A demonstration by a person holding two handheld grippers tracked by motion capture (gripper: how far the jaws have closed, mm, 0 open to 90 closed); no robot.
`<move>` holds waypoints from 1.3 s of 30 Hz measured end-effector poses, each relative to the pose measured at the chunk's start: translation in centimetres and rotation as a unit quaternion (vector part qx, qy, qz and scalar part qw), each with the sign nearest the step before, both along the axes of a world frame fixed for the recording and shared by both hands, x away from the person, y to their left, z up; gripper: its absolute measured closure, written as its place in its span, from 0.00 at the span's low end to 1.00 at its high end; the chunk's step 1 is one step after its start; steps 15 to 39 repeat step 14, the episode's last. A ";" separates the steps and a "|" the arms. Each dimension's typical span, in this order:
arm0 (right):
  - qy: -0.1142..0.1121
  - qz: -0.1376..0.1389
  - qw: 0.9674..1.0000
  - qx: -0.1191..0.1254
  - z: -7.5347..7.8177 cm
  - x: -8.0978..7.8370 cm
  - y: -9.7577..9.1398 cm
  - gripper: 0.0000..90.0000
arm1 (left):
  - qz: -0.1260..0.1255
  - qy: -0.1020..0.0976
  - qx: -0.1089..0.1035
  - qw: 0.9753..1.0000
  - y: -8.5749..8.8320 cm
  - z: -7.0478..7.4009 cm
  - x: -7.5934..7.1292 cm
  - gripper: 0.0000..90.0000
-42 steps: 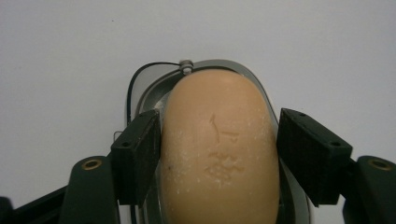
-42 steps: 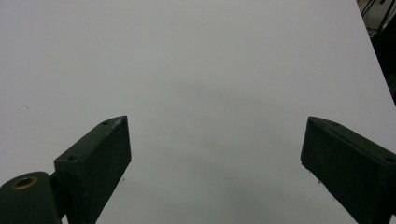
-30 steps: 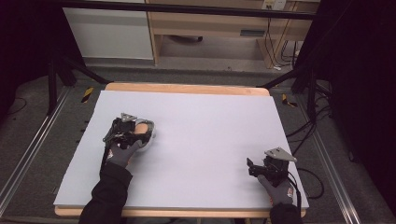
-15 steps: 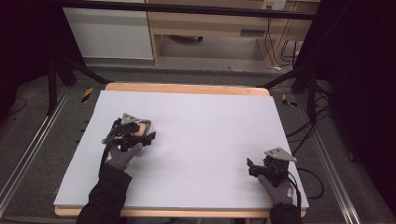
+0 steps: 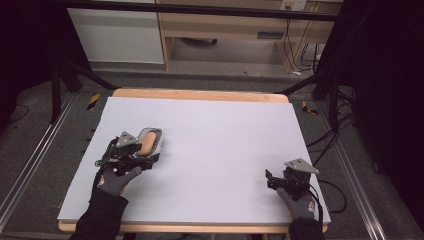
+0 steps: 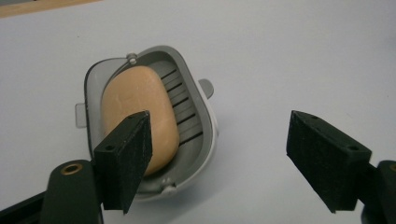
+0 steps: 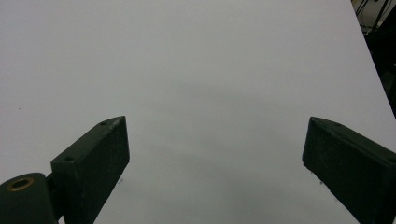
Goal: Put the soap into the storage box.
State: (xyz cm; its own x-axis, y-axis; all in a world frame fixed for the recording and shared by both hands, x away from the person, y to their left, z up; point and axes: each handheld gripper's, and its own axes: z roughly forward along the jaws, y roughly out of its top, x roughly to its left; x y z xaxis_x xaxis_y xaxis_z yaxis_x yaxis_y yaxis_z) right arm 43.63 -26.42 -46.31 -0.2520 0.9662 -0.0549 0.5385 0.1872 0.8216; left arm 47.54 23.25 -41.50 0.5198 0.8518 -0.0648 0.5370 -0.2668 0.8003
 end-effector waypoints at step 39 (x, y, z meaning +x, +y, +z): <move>0.007 -0.008 1.000 -0.003 -0.2 0.0 -0.3 0.07 | 0.041 0.003 0.014 0.999 4.0 -1.9 -2.9 0.21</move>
